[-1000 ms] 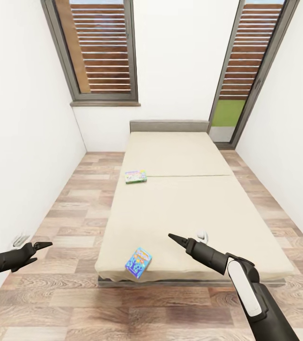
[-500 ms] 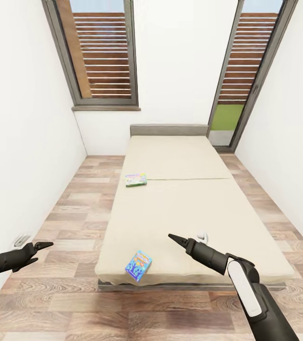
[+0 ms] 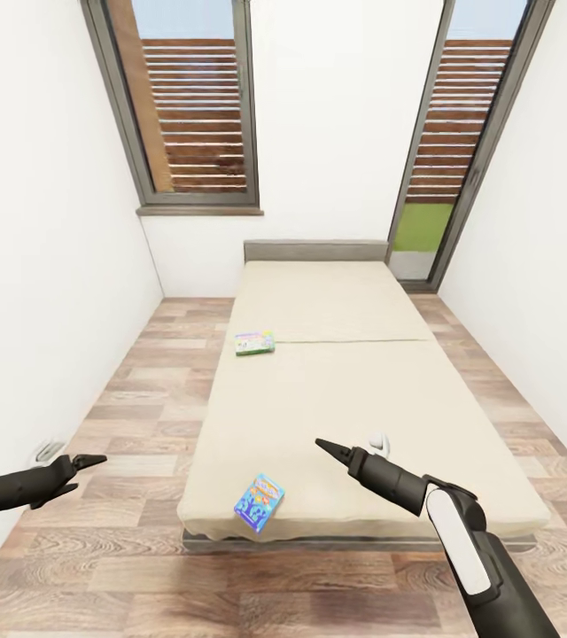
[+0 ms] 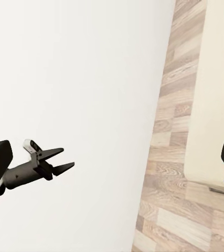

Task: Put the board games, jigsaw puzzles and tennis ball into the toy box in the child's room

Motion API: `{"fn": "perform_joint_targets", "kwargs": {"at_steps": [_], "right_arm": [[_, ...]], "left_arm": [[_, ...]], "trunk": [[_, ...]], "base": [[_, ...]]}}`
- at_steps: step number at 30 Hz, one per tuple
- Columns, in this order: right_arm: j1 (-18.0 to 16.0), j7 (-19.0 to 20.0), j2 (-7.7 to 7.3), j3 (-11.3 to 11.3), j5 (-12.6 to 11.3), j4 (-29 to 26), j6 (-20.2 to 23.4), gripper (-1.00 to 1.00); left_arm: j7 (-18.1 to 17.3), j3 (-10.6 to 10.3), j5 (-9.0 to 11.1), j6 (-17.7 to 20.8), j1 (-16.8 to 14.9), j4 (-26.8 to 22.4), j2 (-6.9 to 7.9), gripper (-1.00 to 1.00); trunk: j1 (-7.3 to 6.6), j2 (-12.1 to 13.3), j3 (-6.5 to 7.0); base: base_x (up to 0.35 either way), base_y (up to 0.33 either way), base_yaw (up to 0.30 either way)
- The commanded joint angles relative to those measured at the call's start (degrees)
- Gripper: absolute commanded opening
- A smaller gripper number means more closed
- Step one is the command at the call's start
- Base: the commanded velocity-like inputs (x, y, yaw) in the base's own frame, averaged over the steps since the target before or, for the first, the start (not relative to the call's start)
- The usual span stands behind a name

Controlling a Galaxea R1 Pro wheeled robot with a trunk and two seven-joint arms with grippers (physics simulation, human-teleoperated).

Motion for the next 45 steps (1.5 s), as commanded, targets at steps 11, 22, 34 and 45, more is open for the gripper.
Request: {"fn": "perform_joint_targets", "kwargs": {"at_steps": [11, 22, 34, 45], "right_arm": [[0.1, -0.1, 0.16, 0.0, 0.2, 0.9, -0.1, 1.00], [0.1, -0.1, 0.12, 0.3, 0.4, 2.8, -3.7, 1.00], [0.1, -0.1, 0.12, 0.3, 0.4, 2.9, -3.8, 1.00], [0.1, -0.1, 0.12, 0.3, 0.3, 2.9, -3.8, 1.00]], "left_arm": [[-0.2, -0.6, 0.2, 0.5, 0.0, 0.0, -0.01, 1.00], [-0.6, -0.6, 0.2, 0.4, 0.0, 0.0, 0.05, 1.00], [-0.5, -0.6, 0.3, 0.4, -0.1, 0.0, 0.06, 1.00], [-0.3, -0.7, 0.3, 0.5, -0.1, 0.0, -0.09, 1.00]], "trunk": [[0.01, 0.0, 0.99], [0.01, 0.0, 2.03], [0.01, 0.0, 3.17], [0.01, 0.0, 4.22]], "base": [[0.000, 0.000, 0.000], [0.000, 0.000, 0.000], [0.000, 0.000, 0.000], [0.000, 0.000, 0.000]]}}
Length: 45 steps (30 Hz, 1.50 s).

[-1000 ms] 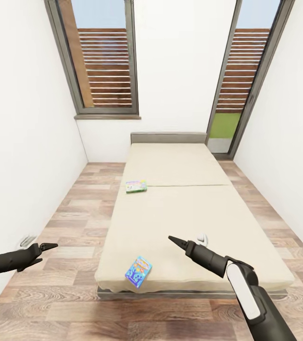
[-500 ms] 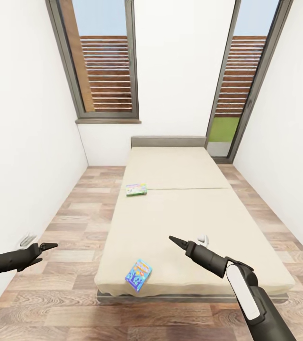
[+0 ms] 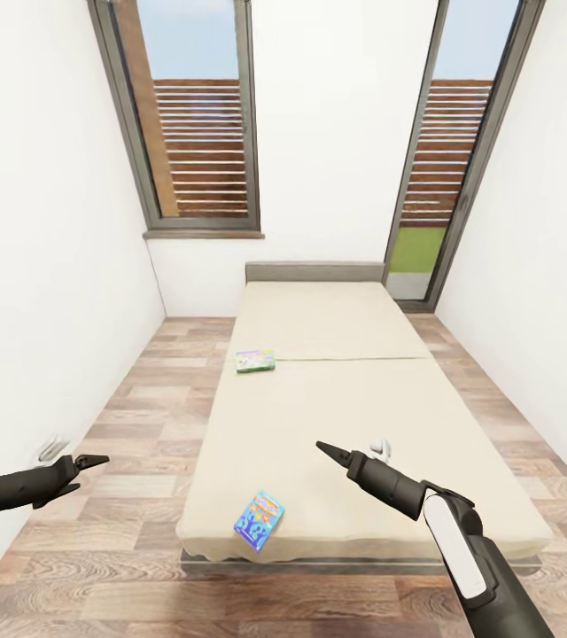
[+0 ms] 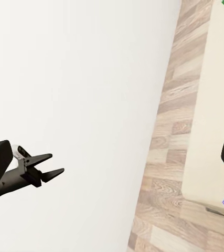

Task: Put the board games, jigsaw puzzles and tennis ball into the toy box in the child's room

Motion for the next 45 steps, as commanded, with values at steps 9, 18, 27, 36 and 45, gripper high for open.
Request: {"fn": "perform_joint_targets", "kwargs": {"at_steps": [9, 18, 27, 36, 45], "right_arm": [[0.0, 0.0, 0.00, -0.1, -0.2, 0.0, 0.4, 1.00], [0.0, 0.0, 0.00, -0.2, -0.2, 0.0, 0.4, 1.00], [0.0, 0.0, 0.00, -0.1, -0.1, 0.0, 0.4, 1.00], [0.0, -0.1, 0.00, -0.4, -0.2, -0.2, 0.4, 1.00], [0.0, -0.1, 0.06, -0.5, -0.3, 0.0, 0.5, 1.00]], "left_arm": [[0.0, 0.1, 0.1, 0.5, 0.0, 0.0, -0.88, 1.00], [0.0, 0.0, 0.1, 0.5, 0.0, 0.0, -1.20, 1.00], [0.1, -0.1, 0.0, 0.5, -0.1, 0.0, -1.66, 1.00], [0.1, -0.1, 0.0, 0.5, 0.0, 0.0, -1.68, 1.00], [0.1, -0.1, 0.0, 0.5, 0.0, 0.0, -1.85, 1.00]], "trunk": [[0.01, 0.0, 0.79], [0.01, 0.0, 1.65], [0.01, 0.0, 2.45], [0.01, 0.0, 2.57], [0.01, 0.0, 2.58]], "base": [[0.000, 0.000, 0.000], [-0.086, 0.009, 0.000], [-0.053, 0.011, 0.000], [-0.031, 0.026, 0.000], [-0.001, 0.001, 0.000]]}}
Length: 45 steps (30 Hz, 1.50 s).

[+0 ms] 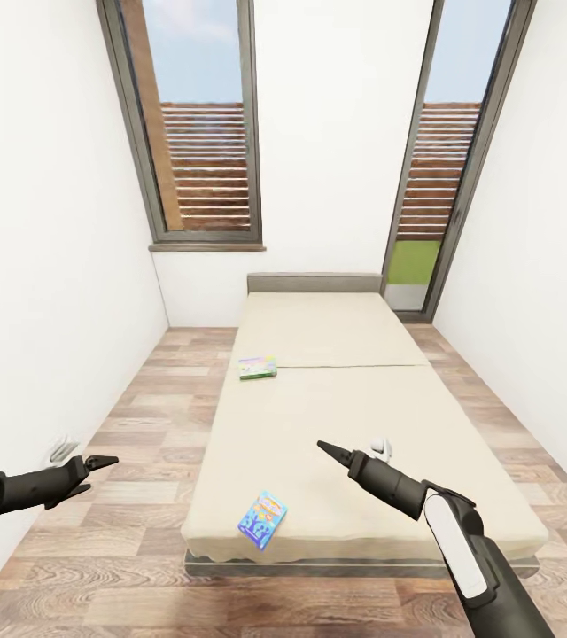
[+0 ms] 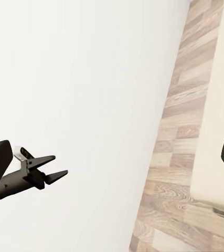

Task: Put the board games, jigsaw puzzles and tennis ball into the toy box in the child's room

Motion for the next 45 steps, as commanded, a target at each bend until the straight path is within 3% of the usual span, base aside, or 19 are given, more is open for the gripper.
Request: {"fn": "perform_joint_targets", "kwargs": {"at_steps": [1, 4, 10, 17, 32, 45], "right_arm": [[0.0, 0.0, 0.02, -0.1, -0.2, 0.1, 0.4, 1.00], [-0.1, -0.7, 0.15, -0.1, -0.4, 1.6, 0.6, 1.00], [-2.4, -2.0, 0.44, -0.1, -0.8, 10.4, 0.8, 1.00], [-6.5, -3.1, 2.84, -0.2, -1.0, 20.0, 1.8, 1.00], [-7.4, -6.2, 3.44, -0.2, -1.0, 21.1, 3.3, 1.00], [-7.3, -6.3, 4.45, -0.8, -1.1, 21.2, 2.9, 1.00]], "left_arm": [[-0.1, 0.1, 0.1, 0.4, -0.1, 0.0, -0.02, 1.00], [-0.1, 0.1, 0.1, 0.4, -0.1, 0.0, -0.02, 1.00], [-0.2, 0.1, 0.1, 0.4, -0.1, 0.0, -0.01, 1.00], [-0.6, 0.1, 0.1, 0.3, -0.1, 0.0, 0.04, 1.00], [-1.1, 0.2, 0.2, 0.5, -0.1, 0.0, 0.14, 1.00], [-1.5, 0.3, 0.5, 1.0, -0.1, 0.0, 0.23, 1.00]], "trunk": [[0.01, -0.1, -0.07], [0.01, -0.1, -0.07], [0.01, -0.1, -0.07], [0.23, -0.5, -0.25], [3.52, -6.5, -2.94], [6.38, -11.7, -5.28]], "base": [[-0.039, 0.000, 0.000], [-0.078, 0.000, 0.000], [-0.033, 0.000, 0.000], [-0.003, 0.000, 0.000], [0.000, 0.000, 0.000], [0.000, 0.000, 0.000]]}}
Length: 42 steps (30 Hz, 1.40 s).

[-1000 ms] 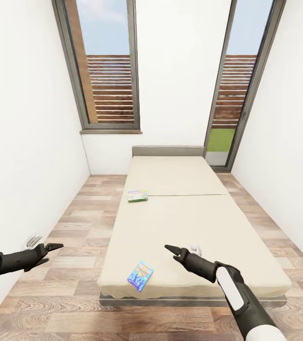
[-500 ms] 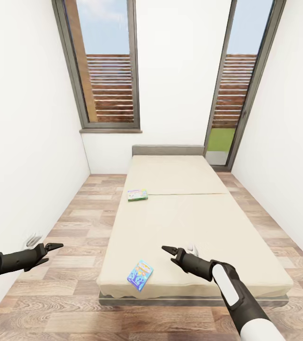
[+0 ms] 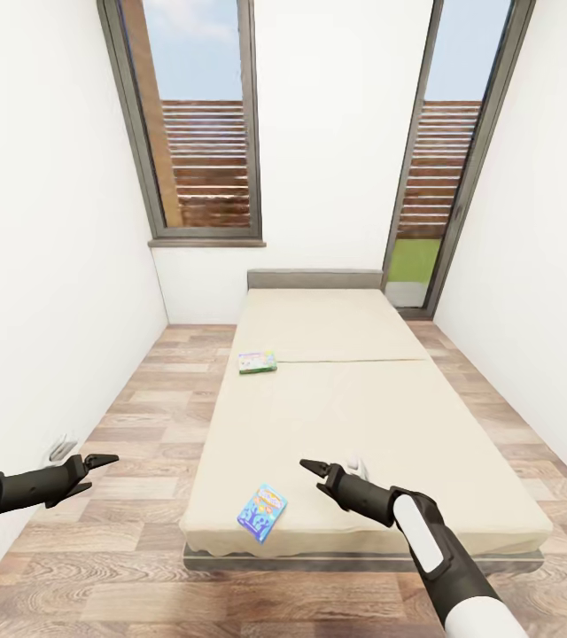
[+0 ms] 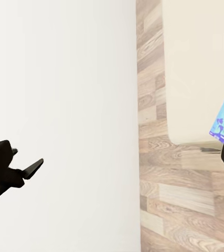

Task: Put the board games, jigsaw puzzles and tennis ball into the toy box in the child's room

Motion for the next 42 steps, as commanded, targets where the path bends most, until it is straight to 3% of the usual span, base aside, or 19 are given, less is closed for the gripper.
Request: {"fn": "perform_joint_targets", "kwargs": {"at_steps": [1, 6, 8, 14, 17, 31, 42], "right_arm": [[0.0, 0.1, 0.06, -0.2, -0.1, 0.0, 0.4, 1.00], [0.0, 0.2, 0.11, -0.2, -0.3, 0.0, 0.3, 1.00], [0.0, 0.2, 0.11, -0.3, -1.4, 0.0, 0.3, 1.00], [0.0, -0.1, 0.01, -0.3, -7.8, 0.6, 0.6, 1.00], [0.0, -0.2, 0.00, -0.3, -9.2, 1.8, 0.7, 1.00], [0.0, -0.3, 0.03, -0.4, -9.9, 4.8, 3.1, 1.00], [0.0, -3.0, 0.11, -0.4, -9.9, 5.6, 3.1, 1.00]], "left_arm": [[-0.1, 0.1, 0.2, 0.5, 0.0, 0.0, -0.02, 1.00], [0.0, 0.1, 0.2, 1.4, -0.1, 0.0, 0.03, 1.00], [0.0, 0.2, 0.2, 1.7, -0.1, 0.0, 0.06, 1.00], [0.0, 0.5, 0.4, 2.2, -0.1, 0.0, 0.09, 1.00], [-0.1, 0.6, 0.4, 2.2, -0.1, 0.0, 0.09, 1.00], [0.0, 0.4, 0.4, 2.4, -0.2, 0.0, -0.10, 1.00], [0.0, 0.4, 0.3, 2.4, -0.2, 0.0, -0.09, 1.00]], "trunk": [[0.23, -0.5, -0.25], [1.11, -2.1, -0.96], [1.11, -2.1, -0.96], [1.11, -2.1, -0.96], [1.55, -2.9, -1.32], [4.62, -8.5, -3.84], [7.04, -12.9, -5.81]], "base": [[0.000, 0.000, 0.000], [0.000, 0.000, 0.000], [0.000, 0.000, 0.000], [0.000, 0.000, 0.000], [0.000, 0.000, 0.000], [-0.020, 0.000, 0.000], [-0.112, 0.000, 0.000]]}}
